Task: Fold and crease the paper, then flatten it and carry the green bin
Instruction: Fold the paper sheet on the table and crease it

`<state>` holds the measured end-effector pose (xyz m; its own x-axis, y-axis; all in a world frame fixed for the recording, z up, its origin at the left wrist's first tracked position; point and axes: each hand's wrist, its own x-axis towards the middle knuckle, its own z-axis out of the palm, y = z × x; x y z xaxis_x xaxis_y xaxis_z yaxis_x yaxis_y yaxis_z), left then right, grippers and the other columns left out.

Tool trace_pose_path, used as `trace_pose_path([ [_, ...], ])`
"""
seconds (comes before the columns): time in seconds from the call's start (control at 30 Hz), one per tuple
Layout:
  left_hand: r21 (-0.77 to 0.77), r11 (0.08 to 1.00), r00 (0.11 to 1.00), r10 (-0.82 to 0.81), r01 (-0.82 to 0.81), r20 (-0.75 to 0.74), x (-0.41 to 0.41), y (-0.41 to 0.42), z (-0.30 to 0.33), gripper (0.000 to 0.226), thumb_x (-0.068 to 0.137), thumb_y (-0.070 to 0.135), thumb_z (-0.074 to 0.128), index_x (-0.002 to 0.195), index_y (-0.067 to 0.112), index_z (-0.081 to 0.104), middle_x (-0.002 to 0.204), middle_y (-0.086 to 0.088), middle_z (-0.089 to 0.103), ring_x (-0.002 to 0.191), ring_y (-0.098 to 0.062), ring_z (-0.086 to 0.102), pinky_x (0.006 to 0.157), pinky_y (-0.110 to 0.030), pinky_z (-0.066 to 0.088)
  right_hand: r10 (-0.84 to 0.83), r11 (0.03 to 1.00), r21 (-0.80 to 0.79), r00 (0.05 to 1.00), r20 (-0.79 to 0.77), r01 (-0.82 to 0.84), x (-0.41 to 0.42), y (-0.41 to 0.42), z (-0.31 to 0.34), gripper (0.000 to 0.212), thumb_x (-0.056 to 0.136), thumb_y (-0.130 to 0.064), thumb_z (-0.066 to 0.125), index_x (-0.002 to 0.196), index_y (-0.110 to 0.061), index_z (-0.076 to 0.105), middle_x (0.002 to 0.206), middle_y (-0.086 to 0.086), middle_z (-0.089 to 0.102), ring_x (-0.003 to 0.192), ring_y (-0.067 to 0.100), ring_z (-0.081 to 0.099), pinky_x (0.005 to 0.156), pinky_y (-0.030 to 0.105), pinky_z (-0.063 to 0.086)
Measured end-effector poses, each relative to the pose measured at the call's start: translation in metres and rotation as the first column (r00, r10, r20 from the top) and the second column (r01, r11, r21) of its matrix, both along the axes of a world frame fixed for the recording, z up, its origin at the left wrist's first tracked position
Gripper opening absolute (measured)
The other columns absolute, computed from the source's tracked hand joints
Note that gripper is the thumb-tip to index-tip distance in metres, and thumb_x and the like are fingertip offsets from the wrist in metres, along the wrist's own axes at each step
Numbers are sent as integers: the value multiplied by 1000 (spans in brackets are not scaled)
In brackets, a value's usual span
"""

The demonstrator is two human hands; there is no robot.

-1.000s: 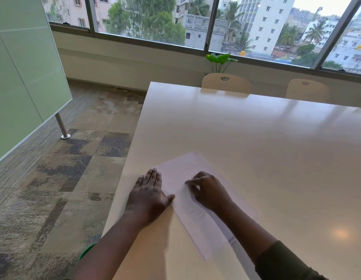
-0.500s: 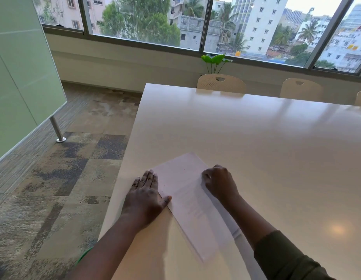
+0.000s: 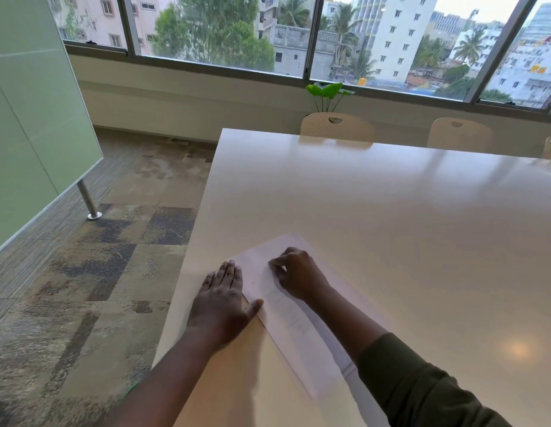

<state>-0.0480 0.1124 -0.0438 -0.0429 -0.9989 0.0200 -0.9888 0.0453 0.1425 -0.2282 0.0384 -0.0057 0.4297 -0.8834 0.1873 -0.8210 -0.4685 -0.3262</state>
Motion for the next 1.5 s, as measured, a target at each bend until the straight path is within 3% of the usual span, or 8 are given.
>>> trace_pose_path([
  [0.2, 2, 1000, 1000, 2, -2, -3, 0, -1, -1, 108, 70, 75, -1, 154, 9, 3, 163, -8, 0, 150, -16, -3, 122, -37, 3, -173, 984, -51, 985, -4, 173, -17, -16, 5, 22, 82, -6, 55, 74, -12, 75, 77, 12, 61, 71, 32, 64, 61, 27, 46],
  [0.33, 8, 1000, 1000, 6, -6, 3, 0, -2, -1, 108, 69, 75, -2, 154, 9, 2, 163, -8, -1, 150, -17, -3, 122, -37, 3, 60, 998, -5, 998, 8, -60, -12, -2, 4, 23, 85, -9, 60, 97, -18, 78, 94, 8, 68, 81, 23, 66, 76, 29, 53],
  [0.5, 9, 1000, 1000, 3, -3, 3, 0, -1, -1, 108, 68, 75, -2, 154, 9, 1, 163, -7, -1, 150, -16, -4, 122, -37, 3, -228, 972, -60, 973, -27, 226, -35, -21, 9, 21, 81, -8, 54, 75, -11, 74, 74, 10, 58, 73, 34, 63, 60, 28, 43],
  [0.67, 3, 1000, 1000, 3, -3, 0, 0, -2, -2, 108, 69, 75, -1, 154, 9, 3, 163, -8, 0, 150, -16, -4, 122, -37, 3, -16, 1000, 11, 1000, 21, 16, -36, -15, 5, 19, 82, -11, 62, 90, -17, 79, 89, 10, 69, 80, 23, 66, 77, 28, 53],
  [0.8, 7, 1000, 1000, 6, -6, 3, 0, -2, -2, 109, 68, 74, -3, 154, 9, 3, 163, -7, -1, 150, -15, -5, 122, -37, 3, -258, 966, -18, 966, -16, 257, -45, -27, 11, 18, 81, -8, 56, 75, -9, 73, 79, 13, 62, 74, 35, 63, 62, 29, 45],
  [0.97, 4, 1000, 1000, 4, -4, 2, 0, -2, -2, 107, 69, 74, -1, 154, 9, 2, 163, -7, -2, 150, -15, -5, 122, -37, 3, 6, 1000, 9, 1000, 16, -6, -27, -11, 2, 19, 82, -11, 62, 91, -17, 78, 91, 9, 69, 81, 23, 66, 76, 28, 52],
  [1.17, -4, 1000, 1000, 8, -8, -6, 0, 0, -3, 106, 71, 75, 1, 154, 10, 3, 163, -7, -1, 150, -15, -5, 122, -36, 2, -165, 986, -29, 986, -17, 164, -25, -17, 7, 21, 80, -7, 53, 62, -9, 64, 70, 8, 53, 64, 31, 57, 58, 29, 42],
  [1.5, 9, 1000, 1000, 7, -7, -3, 0, 0, 0, 106, 70, 75, 0, 154, 10, 2, 163, -7, -3, 150, -15, -5, 122, -36, 1, -97, 992, -75, 994, 49, 101, -62, 4, -6, 17, 83, -11, 61, 80, -14, 77, 81, 10, 65, 74, 25, 66, 69, 29, 52],
])
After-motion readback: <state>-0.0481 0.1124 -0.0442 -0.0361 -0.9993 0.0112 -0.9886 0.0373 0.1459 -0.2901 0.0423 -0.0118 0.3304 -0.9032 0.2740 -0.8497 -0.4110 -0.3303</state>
